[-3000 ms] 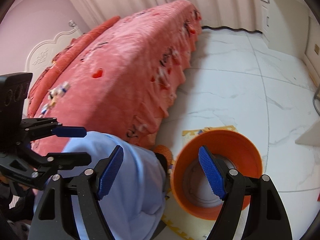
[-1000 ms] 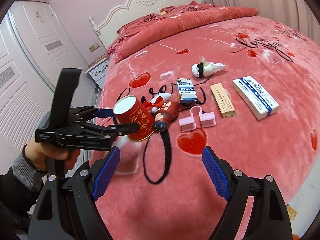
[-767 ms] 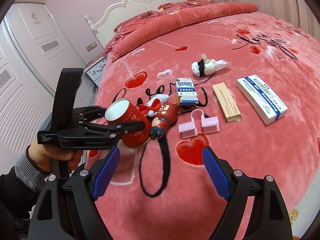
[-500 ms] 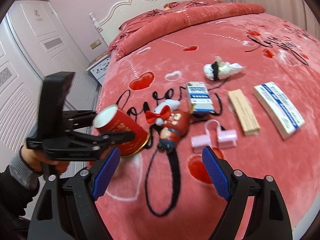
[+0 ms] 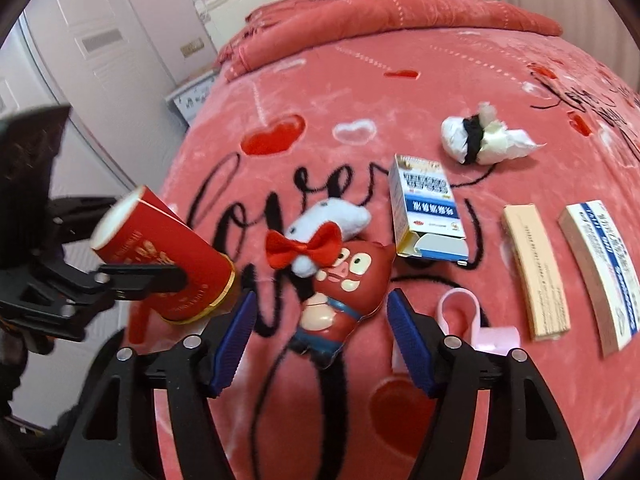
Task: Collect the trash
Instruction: 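Grasp the red paper cup with the left gripper while the right gripper grasps the red figurine, then carry the red cup and red figurine over the orange bucket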
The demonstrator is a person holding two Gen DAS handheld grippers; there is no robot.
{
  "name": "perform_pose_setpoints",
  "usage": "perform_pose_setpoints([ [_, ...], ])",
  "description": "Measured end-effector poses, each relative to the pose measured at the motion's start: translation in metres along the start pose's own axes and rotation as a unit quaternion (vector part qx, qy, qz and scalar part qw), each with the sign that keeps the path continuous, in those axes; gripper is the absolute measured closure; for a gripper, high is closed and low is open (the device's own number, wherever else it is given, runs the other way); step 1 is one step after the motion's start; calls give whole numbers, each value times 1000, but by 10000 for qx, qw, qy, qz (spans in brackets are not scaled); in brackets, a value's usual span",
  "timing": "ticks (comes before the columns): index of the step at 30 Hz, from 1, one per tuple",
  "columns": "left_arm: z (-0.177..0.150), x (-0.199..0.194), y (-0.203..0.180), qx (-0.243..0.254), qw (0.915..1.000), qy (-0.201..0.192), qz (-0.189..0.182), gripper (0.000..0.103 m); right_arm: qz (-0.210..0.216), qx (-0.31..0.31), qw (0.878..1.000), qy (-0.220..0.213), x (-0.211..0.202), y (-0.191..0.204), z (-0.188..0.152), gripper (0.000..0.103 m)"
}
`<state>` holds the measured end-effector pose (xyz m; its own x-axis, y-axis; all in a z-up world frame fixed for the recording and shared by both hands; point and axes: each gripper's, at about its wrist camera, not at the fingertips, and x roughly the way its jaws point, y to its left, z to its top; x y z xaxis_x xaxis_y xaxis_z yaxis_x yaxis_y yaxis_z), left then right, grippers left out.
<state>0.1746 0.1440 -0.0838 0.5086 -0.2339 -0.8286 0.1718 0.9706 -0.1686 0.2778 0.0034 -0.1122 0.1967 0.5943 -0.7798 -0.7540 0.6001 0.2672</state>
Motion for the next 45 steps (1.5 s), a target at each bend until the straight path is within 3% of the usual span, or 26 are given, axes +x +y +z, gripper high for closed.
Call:
perform_pose_setpoints([
  [1,-1,1,1,-6,10000,-4,-17,50,-44,-32,10000,69,5,-1,0,36],
  [4,0,6,4,-75,10000,12,-31,50,-125,-99,9997,201,19,-6,1,53],
  [5,0,7,5,-103,9999,15,-44,50,-123,-155,9996,212,22,-6,0,55],
  [12,-2,8,0,-129,9999,47,-22,50,104,-78,9999,109,9,-8,-6,59],
  [19,-10,-14,-25,-73,10000,-18,30,50,483,-64,9987,-153,-38,11,-23,59],
  [25,-26,-36,-59,70,10000,-16,54,50,646,-89,9975,-285,-85,31,-57,59],
  [36,-69,-62,-135,287,9996,21,26,50,685,206,9963,-466,-161,40,-147,59],
  [45,-71,-58,-198,773,9968,53,-170,50,453,546,9936,-883,-219,23,-199,58],
])
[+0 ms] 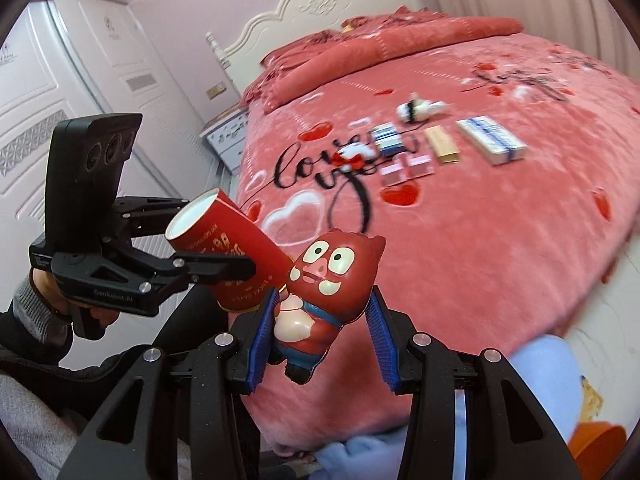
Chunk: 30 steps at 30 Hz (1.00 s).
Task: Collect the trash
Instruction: 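Carry the red cup and red figurine over the orange bucket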
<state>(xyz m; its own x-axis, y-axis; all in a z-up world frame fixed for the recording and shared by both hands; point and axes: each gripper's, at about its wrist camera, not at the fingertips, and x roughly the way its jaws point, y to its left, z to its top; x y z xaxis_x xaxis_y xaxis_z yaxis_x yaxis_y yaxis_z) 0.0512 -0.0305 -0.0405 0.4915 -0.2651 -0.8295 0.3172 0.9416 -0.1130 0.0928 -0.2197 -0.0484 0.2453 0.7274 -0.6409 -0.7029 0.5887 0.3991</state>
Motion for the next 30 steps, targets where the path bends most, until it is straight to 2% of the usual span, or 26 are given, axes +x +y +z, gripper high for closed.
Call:
perform_pose_setpoints([
  [7,31,25,-56,624,9976,50,-310,50,-435,419,9973,-424,-58,-40,-23,59],
  [15,69,64,-128,1470,9859,201,-778,50,-1113,1064,9843,-864,-131,-94,-64,58],
  [22,96,103,-201,2300,9646,416,-1224,49,-1815,1827,9593,-1159,-195,-147,-117,58],
  [30,107,145,-267,2789,9420,705,-1730,49,-2338,2528,9302,-1275,-240,-191,-176,58],
])
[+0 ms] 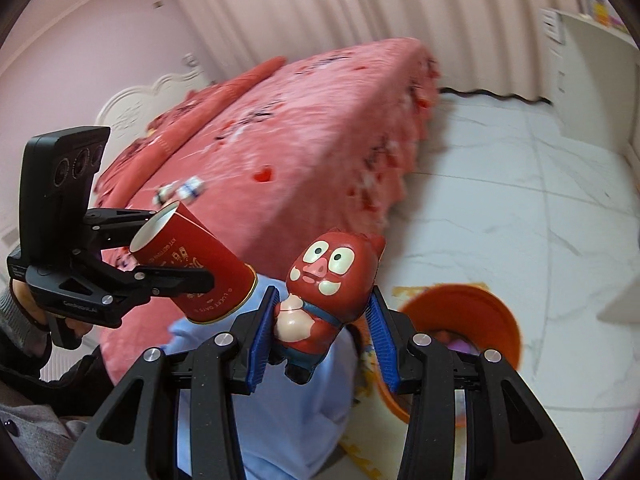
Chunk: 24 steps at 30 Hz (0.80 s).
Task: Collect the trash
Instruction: 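Carry the red cup and red figurine over the orange bucket, then open the right gripper to drop the figurine while the left gripper drops the red cup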
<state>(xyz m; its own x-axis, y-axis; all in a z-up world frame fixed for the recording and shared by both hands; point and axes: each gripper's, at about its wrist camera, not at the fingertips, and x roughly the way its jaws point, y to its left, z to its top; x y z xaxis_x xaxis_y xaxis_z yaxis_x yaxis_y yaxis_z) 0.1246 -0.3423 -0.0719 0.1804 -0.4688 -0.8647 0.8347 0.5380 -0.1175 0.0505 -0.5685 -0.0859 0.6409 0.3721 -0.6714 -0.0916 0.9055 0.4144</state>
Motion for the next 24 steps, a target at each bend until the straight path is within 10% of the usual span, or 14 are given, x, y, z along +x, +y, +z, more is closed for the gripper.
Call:
perform_pose_setpoints([
  [24,40,110,-23,254,9926,950,-709,48,-733,1256,9857,846,64,-125,-60,51],
])
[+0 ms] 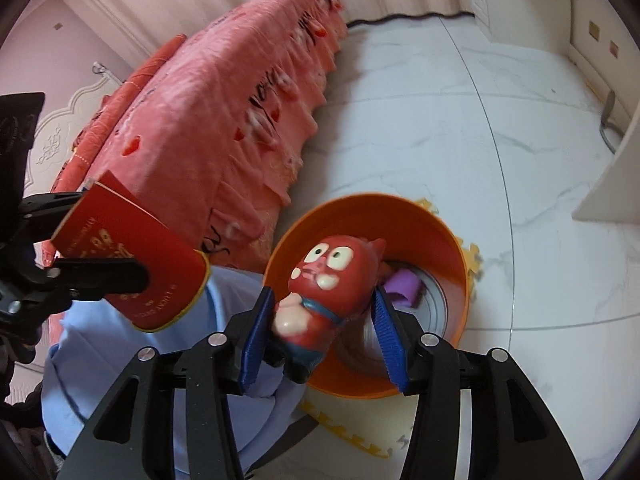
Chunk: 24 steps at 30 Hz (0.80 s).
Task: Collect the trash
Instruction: 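Open the right gripper to drop the figurine while the left gripper drops the red cup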
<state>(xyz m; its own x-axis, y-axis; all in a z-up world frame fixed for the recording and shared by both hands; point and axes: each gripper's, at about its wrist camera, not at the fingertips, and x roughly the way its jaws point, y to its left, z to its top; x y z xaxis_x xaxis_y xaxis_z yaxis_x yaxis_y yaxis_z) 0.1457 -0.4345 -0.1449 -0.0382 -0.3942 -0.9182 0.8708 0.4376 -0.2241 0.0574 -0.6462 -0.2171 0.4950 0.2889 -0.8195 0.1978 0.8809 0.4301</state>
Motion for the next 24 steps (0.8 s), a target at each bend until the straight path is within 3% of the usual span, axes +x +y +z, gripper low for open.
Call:
perform_pose_setpoints([
  [2,0,3,0,13,10000,27,-3,48,-38,48,10000,47,2,-2,-2,42],
  [19,11,19,-8,85,9999,95,41,47,18,165,9990,-426,-31,-1,5,42],
  [24,15,24,-11,138,9997,143,140,43,-2,238,9986,-467,-35,-6,6,42],
])
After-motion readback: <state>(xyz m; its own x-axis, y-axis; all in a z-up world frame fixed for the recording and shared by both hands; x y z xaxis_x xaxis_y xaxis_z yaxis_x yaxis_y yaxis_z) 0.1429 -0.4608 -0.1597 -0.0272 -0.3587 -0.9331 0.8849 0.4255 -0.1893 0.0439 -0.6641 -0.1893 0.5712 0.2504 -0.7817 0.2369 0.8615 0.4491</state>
